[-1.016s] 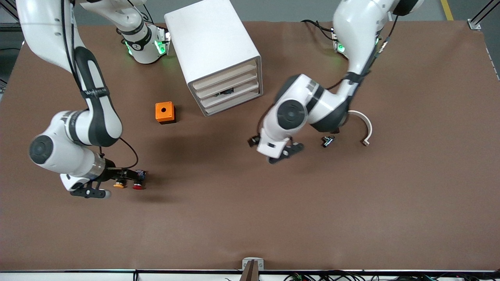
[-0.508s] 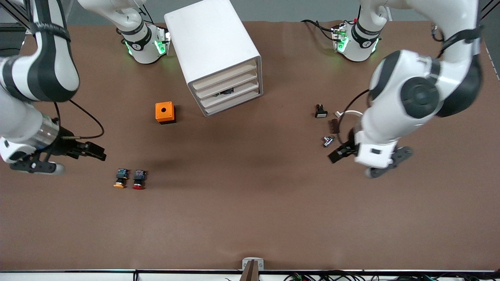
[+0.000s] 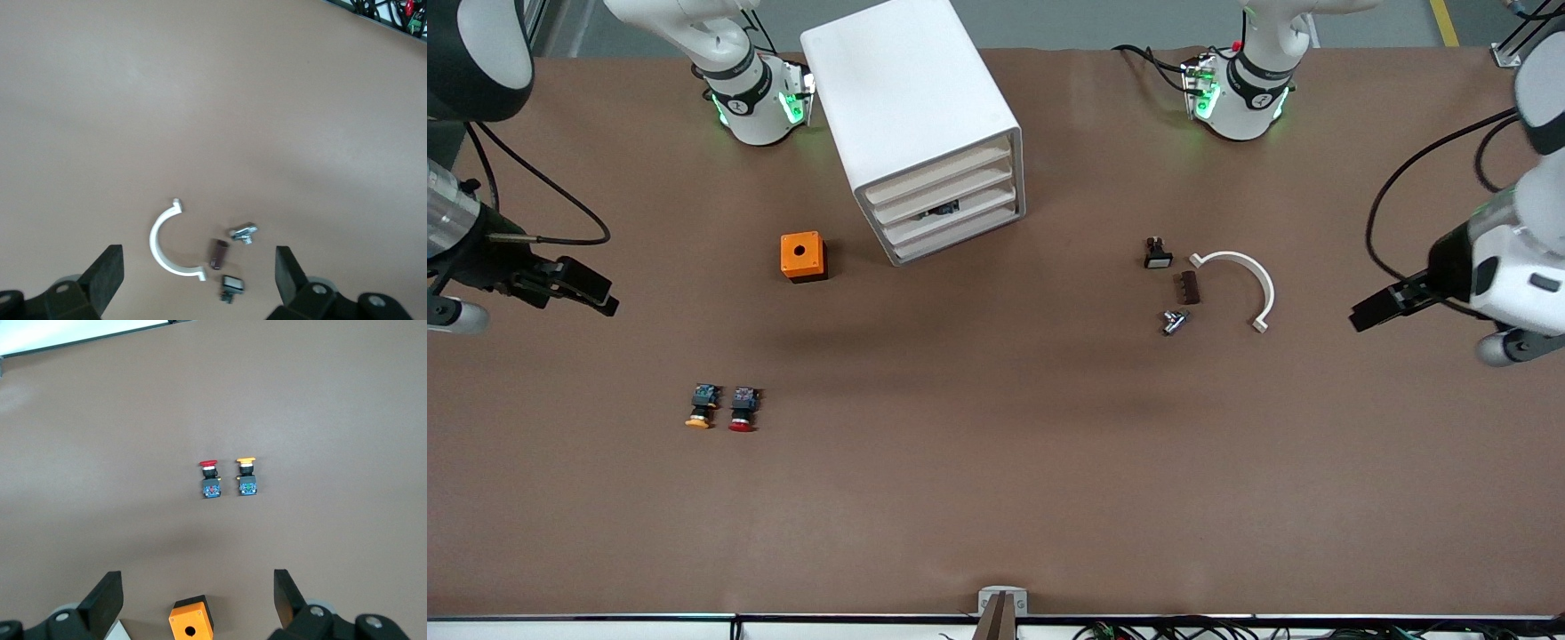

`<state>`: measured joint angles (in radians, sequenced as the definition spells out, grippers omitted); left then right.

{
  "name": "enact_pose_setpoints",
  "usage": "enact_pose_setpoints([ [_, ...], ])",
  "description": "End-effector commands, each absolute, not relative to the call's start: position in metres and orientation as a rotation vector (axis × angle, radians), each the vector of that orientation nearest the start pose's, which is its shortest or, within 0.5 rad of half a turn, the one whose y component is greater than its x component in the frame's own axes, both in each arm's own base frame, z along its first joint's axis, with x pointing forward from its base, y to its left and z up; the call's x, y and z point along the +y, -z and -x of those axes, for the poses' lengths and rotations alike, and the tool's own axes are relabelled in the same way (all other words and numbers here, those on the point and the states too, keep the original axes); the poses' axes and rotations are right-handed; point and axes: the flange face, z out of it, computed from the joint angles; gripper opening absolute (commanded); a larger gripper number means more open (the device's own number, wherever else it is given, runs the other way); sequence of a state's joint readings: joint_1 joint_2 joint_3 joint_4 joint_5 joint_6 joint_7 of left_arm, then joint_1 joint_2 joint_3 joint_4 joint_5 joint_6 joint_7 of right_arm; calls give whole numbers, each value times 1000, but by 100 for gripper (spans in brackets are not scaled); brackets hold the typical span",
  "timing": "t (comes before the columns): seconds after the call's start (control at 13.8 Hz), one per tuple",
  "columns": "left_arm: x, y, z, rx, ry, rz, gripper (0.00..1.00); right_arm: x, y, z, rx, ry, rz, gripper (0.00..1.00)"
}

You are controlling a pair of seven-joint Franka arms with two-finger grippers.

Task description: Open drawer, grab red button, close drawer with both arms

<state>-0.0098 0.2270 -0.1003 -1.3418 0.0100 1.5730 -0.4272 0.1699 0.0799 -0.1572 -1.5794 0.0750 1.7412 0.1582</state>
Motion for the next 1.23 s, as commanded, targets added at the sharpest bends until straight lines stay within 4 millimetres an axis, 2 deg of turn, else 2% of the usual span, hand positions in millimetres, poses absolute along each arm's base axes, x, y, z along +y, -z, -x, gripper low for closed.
enact_pose_setpoints([
  [0.0,-34,-628,-595,-375,13,3111,100,14,-612,-580,269,130,3069,100],
  [0.15,-23,-647,-580,-384,21,3078,100,10,-619,-576,277,146,3081,100],
  [0.29,-22,-659,-561,-357,-31,3066,100,7,-623,-571,281,151,3104,100],
  [0.44,-23,-662,-540,-322,-37,3062,100,9,-623,-571,276,154,3107,100],
  [0.8,-26,-662,-533,-314,-26,3066,100,7,-623,-571,323,152,3106,100],
  [1.02,-28,-653,-531,-307,-54,3072,100,7,-622,-571,330,152,3105,100],
  [1.16,-31,-645,-520,-303,-55,3082,100,-1,-624,-572,352,162,3102,100],
])
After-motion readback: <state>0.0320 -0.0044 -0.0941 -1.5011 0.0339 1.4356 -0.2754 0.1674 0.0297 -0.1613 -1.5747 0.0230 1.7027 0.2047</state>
